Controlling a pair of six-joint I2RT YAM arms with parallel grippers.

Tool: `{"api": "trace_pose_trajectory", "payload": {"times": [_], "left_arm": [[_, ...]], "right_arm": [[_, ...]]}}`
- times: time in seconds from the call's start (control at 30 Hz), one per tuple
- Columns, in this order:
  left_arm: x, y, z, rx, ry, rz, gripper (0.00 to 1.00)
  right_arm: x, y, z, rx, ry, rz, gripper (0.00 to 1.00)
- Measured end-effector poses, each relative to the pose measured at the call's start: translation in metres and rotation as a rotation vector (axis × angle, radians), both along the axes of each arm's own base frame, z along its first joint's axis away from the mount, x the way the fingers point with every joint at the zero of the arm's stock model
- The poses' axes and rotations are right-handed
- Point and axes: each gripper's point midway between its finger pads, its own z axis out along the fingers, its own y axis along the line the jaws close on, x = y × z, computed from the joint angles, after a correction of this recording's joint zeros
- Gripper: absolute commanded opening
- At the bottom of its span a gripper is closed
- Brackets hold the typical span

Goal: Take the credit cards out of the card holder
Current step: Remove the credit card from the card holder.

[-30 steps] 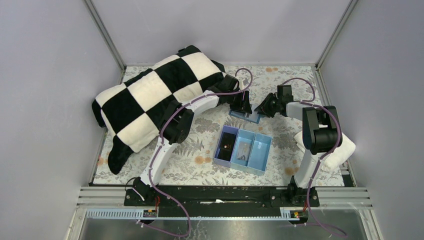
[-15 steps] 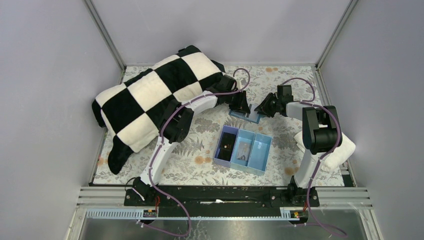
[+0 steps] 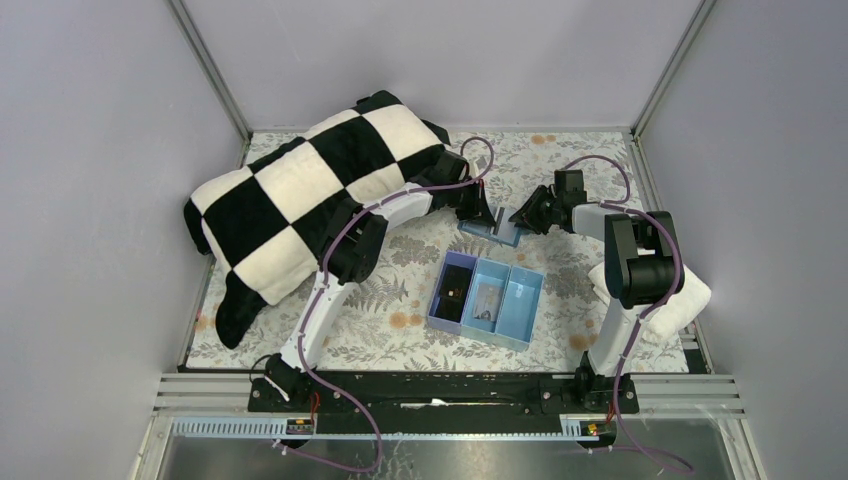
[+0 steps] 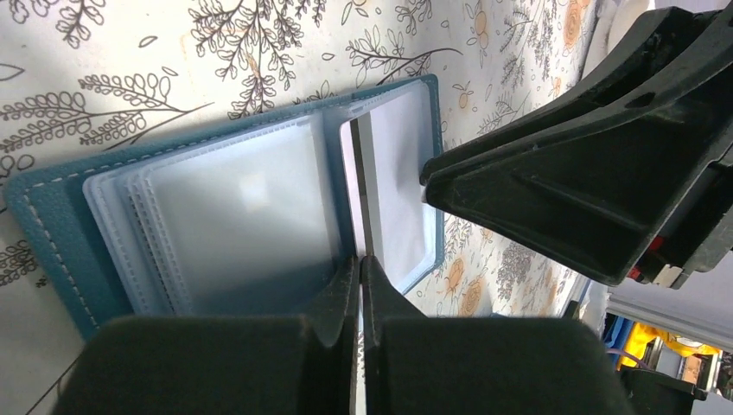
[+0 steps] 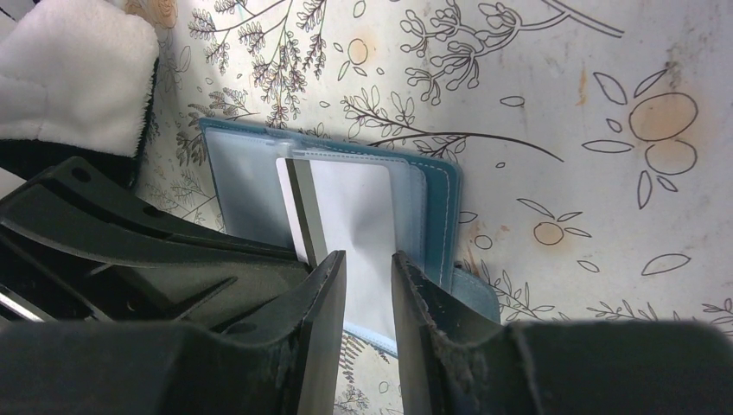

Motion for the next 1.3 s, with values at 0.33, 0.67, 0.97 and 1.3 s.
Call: {"api": "trace_pose_trajectory", "payload": {"times": [0.33,0.67,0.97,1.3], "left_arm": [[0.004,0.008,-0.002,-0.033,-0.001,0.018,0.0],[0.009,0.034,0.006,-0.017,-0.002,0.048,0.0],[0.011,0.049,0.021,-0.001,-0.019,0.045,0.0],[0.005,0.059,0.056,0.004,-0.053,0.022,0.0]], "right_arm": [[0.0,0.001,-0.001,0.005,-0.007,0.001,0.33],[0.001,0.002,-0.001,0.011,-0.013,0.001,0.34],[0.001,0.002,-0.001,0.013,-0.013,0.002,0.34],[-0.003,0.011,0.014,0.058,-0.031,0.043,0.6]]}}
